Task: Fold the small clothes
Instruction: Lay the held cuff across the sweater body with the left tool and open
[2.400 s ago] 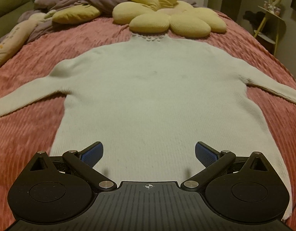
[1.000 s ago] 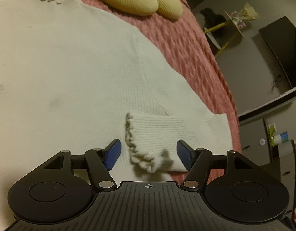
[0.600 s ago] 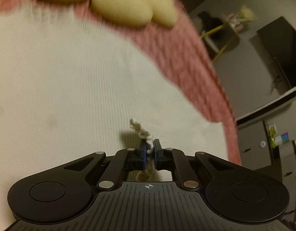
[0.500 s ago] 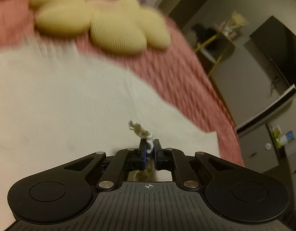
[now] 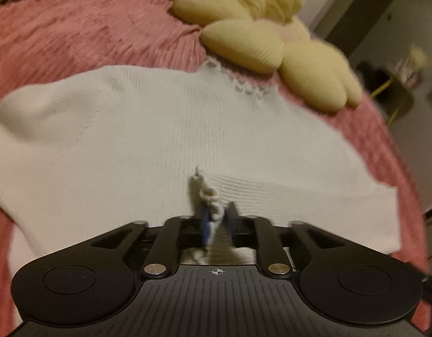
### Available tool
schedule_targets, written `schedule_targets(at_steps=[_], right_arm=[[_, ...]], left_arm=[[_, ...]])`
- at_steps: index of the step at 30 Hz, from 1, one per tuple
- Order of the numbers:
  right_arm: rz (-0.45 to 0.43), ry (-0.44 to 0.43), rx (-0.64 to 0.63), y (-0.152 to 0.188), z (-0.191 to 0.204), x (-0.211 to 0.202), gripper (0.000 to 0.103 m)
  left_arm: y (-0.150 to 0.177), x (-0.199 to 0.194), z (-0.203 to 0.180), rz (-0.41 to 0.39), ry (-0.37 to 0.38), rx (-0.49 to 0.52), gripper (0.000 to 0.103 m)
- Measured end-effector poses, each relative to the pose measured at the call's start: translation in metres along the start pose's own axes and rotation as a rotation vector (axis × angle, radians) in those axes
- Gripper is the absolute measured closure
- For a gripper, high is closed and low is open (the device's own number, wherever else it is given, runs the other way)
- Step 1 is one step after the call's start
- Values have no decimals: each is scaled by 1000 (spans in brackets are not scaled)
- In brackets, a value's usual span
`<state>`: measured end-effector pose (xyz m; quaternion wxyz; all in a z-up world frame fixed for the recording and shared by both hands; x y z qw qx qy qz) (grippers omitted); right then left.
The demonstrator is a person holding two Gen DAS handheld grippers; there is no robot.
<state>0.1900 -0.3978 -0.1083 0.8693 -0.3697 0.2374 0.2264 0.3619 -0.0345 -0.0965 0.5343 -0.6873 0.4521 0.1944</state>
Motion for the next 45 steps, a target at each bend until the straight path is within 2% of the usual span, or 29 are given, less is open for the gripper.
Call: schedule_targets(at_steps=[1,3,4,5,6,8,12,15,17,20,25,30,33,35,40,45], right_arm=[[4,6,7,0,0,2,48],[4,12,-2,0,0,4,48],[5,14,-6,-1,0,5,48],[5,10,-4,-3,0,6,48],[7,7,3,-4,-1,6,48],[11,-5,24,-7,-1,8,48],[30,-53,56,-11,2,16,48],[51,-59,50,-11,11,27,48],[60,-49,32,-10,18,36,53],[54,-18,28,-10,23,46,61],[47,12,57,-13,26,61,62],[11,62,114,-17,17,66,65],[11,93,139,-18,13,73,77],[2,122,112,-19,15,78,84],[-25,207,-76,-15,41,80,86],[-53,277,-200,-6,51,83,88]], left_arm=[[0,0,0,-3,37,-14,52],[-4,5,-2,6,61,-17,53],[-7,9,-5,20,45,6,77],[-4,10,-9,29,9,29,93],[-5,12,-11,38,-19,42,95],[-11,5,-13,21,0,16,95],[-28,-31,-20,-105,26,33,96],[-41,-50,-14,-184,-29,64,95],[-46,-59,2,-208,-90,62,96],[-46,-63,31,-194,-144,12,96],[-33,-54,59,-148,-212,-7,95],[-25,-48,78,-128,-213,-42,95],[-23,-44,78,-135,-223,-22,95],[-23,-43,80,-137,-219,-28,95],[-23,-40,84,-138,-205,-24,95],[-28,-37,82,-150,-210,12,95]])
Point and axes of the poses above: each gripper's, at about its wrist camera, not at the fingertips, and x roughly the way its jaws point, z to its left, y to its underside, the point moved 1 cm from there along x, roughly the way its jaws point, and after that the axes turned 6 degrees about x, right-handed, at the moved point
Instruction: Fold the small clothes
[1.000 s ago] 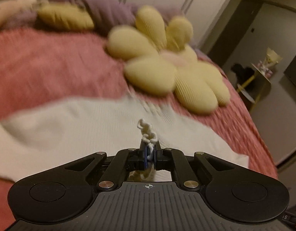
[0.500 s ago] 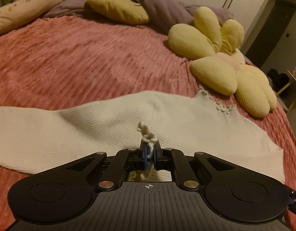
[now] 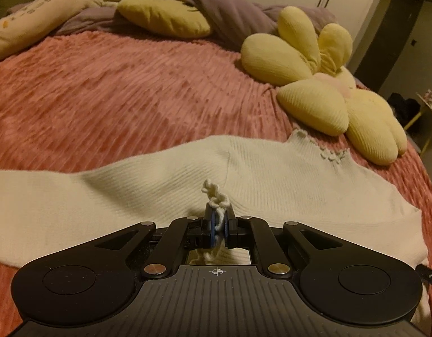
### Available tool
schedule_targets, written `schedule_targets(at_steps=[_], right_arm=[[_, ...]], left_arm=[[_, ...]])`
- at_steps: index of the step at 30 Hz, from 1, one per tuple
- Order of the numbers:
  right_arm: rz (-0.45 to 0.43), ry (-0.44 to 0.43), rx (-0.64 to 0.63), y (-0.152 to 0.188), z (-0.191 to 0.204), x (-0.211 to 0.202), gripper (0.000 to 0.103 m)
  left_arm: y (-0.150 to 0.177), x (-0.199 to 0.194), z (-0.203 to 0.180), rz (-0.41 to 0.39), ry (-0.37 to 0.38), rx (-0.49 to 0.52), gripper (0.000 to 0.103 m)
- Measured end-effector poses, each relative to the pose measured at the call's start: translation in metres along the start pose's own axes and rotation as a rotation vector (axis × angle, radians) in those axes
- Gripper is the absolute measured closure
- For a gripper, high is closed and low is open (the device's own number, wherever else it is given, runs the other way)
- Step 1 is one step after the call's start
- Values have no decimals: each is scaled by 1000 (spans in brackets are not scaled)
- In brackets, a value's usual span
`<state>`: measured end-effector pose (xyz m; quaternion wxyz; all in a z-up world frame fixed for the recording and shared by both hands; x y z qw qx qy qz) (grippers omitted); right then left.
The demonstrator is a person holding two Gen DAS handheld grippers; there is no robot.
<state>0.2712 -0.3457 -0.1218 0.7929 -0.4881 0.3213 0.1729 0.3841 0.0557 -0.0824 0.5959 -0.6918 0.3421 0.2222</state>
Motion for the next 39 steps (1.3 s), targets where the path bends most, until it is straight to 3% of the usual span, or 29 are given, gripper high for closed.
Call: schedule_targets(at_steps=[6,10,17,21,25,28,30,33,39], right_arm=[[-24,93,-164,11,15,8,92],[-43,123,-251,17,20,10,92],[-47,131,-237,16,15,5,96],[-48,109,-169,15,6,5,96],[-16,70,-108,11,0,-3,95],[-11,78,-118,11,1,-16,90],[-37,87,-138,10,8,-25,84],[-67,72,-193,6,24,-28,83],[-48,129,-385,0,55,15,85]], left_arm=[[12,20,2,70,-43,31,94],[17,17,-4,62,-88,95,89],[12,-4,2,23,-148,95,87],[16,-15,16,29,-117,26,85],[26,-29,21,20,-109,29,70],[32,-32,20,27,-87,19,69],[33,-29,15,31,-76,23,69],[34,-19,4,50,-77,47,69],[32,-2,-8,77,-115,82,70]])
Point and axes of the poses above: each gripper's, at about its wrist camera, not at the fingertips, and x roughly the way its jaws point, z to its left, y to its underside, the point moved 1 cm from there along x, roughly the way its jaws point, and after that the axes turned 6 degrees about x, right-handed, at the moved point
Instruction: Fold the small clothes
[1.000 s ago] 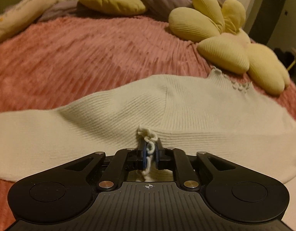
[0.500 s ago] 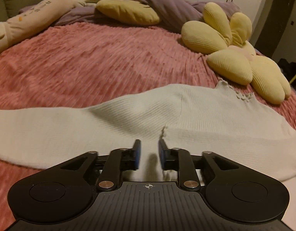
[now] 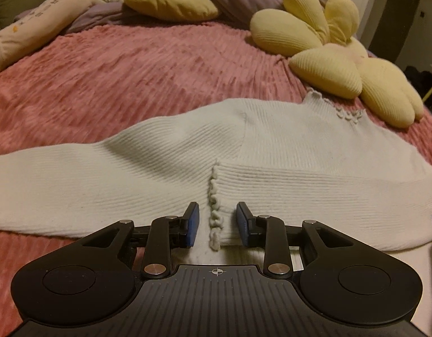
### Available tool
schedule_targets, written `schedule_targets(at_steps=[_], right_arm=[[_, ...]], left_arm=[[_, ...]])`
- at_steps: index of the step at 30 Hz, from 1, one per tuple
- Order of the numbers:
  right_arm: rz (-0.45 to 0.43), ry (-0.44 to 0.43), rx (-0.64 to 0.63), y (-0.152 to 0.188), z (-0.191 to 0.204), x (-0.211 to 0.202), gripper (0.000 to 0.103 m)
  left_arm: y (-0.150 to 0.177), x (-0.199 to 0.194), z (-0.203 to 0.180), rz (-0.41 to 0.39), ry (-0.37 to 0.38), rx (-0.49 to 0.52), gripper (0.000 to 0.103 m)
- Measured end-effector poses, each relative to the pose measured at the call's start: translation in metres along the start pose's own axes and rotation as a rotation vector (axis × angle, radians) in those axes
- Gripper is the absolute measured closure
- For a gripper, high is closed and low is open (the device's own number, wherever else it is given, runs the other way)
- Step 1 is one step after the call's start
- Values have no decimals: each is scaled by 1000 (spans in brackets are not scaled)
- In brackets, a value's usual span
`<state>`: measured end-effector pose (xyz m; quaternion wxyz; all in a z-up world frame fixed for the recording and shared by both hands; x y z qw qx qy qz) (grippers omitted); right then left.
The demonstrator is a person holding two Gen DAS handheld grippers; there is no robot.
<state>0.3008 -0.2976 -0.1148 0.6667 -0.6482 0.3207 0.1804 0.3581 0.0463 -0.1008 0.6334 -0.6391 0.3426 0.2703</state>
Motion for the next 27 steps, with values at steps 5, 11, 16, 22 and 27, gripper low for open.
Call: schedule_targets(at_steps=[5,11,16,22,27], right_arm=[[36,72,-73,2,-3,26,86],[24,106,-111,6,2,32,86],[43,120,-132,1,7,30,86],[10,52,-102,0,11,-2,82],[56,75,-161,12,17,9,82]], left_arm=[[-4,7,-7,3,-30,40,70],[-5,10,-8,7,-60,56,58],[-6,0,-5,21,-59,42,56],[-1,-11,-17,10,-26,76,56],[1,-2,-12,18,-45,68,38]])
Point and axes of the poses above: each gripper's, at about its wrist camera, not at the fingertips, and x roughly the way its jaws point, z to its left, y to its underside, the point moved 1 cm from there along x, roughly the way its jaws point, and after that the axes turned 6 degrees about x, right-handed, at the moved point
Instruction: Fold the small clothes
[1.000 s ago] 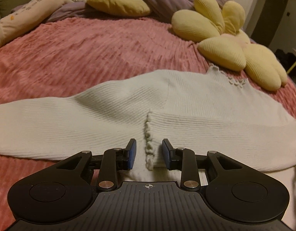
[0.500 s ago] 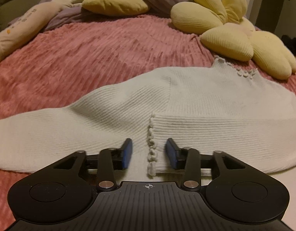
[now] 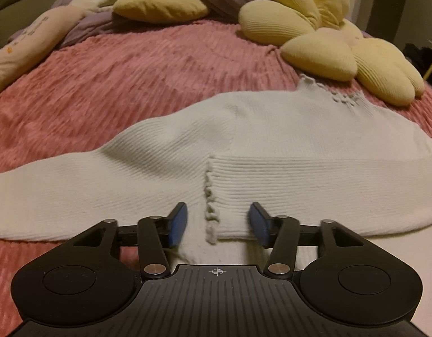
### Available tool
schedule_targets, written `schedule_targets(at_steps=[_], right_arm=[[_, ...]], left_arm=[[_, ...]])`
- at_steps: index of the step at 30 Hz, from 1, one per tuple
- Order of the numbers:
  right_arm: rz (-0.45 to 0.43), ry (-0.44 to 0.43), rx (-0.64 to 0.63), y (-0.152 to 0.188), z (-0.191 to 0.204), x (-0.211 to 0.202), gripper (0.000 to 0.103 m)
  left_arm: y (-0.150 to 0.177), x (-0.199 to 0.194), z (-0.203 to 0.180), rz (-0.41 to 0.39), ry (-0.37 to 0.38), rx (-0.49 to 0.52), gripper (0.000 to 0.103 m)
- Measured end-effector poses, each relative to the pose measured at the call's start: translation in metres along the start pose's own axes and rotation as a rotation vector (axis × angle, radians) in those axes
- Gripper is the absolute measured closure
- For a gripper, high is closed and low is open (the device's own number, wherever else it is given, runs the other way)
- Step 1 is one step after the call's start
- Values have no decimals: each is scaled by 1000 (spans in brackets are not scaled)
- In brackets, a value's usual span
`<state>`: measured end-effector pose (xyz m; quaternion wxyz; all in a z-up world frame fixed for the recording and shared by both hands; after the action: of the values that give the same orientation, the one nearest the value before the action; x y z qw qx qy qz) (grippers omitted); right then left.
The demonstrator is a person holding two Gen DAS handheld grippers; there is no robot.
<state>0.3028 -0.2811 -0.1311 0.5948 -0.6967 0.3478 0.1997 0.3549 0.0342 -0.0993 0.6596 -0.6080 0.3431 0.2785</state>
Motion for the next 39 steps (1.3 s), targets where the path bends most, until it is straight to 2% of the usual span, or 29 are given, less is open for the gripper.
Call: schedule_targets(at_steps=[3,4,6,8,10,12,14,17,19,20,21,24,29,30,31,32,35,39], right_arm=[[13,1,2,-3,-3,4,80],[19,4,14,-6,-3,1,76],[1,2,30,-6,-3,-10,62],[-29,-38,69,1,-3,-28,44],[-42,-105,122,12,-4,-47,37],[-44,-159,181,29,-3,-66,29],[-33,-196,224,44,-1,-80,24],[-10,-222,267,62,2,-93,23],[9,-228,282,69,4,-98,23],[19,-229,280,71,6,-99,23],[24,-218,276,71,7,-100,23],[28,-195,274,69,10,-102,23],[35,-184,288,64,12,-103,23],[37,-181,285,64,13,-103,23],[40,-177,281,64,13,-102,23],[43,-174,279,64,14,-102,23],[48,-170,278,65,14,-102,23],[49,-165,295,66,8,-101,23]], left_arm=[[4,-7,20,-31,4,-87,24],[8,-12,30,-44,10,-124,19],[17,-22,52,-78,18,-200,15],[35,-36,85,-109,16,-285,14],[51,-49,119,-135,-14,-366,13],[67,-61,161,-152,-80,-456,13],[82,-69,207,-150,-146,-574,16],[103,-79,268,-190,-154,-794,27],[117,-78,302,-197,-143,-935,46],[122,-76,313,-197,-137,-981,51],[126,-72,322,-194,-130,-1019,60],[130,-65,339,-218,-86,-1085,65],[132,-56,359,-264,-31,-1198,65],[133,-55,361,-272,-23,-1213,69],[132,-52,363,-267,-25,-1221,85],[131,-49,366,-251,-33,-1221,94],[129,-45,370,-236,-33,-1214,94],[104,-61,350,-244,-107,-1036,95]])
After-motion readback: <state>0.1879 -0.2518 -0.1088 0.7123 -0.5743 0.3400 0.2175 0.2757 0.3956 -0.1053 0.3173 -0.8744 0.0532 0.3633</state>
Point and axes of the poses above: each gripper's, at about its wrist camera, not at the fingertips, and x roughly the way its jaws point, z to its left, y to its underside, the point moved 1 cm from there along x, roughly the way its jaws point, and after that the axes turned 6 degrees about x, right-handed, at the moved point
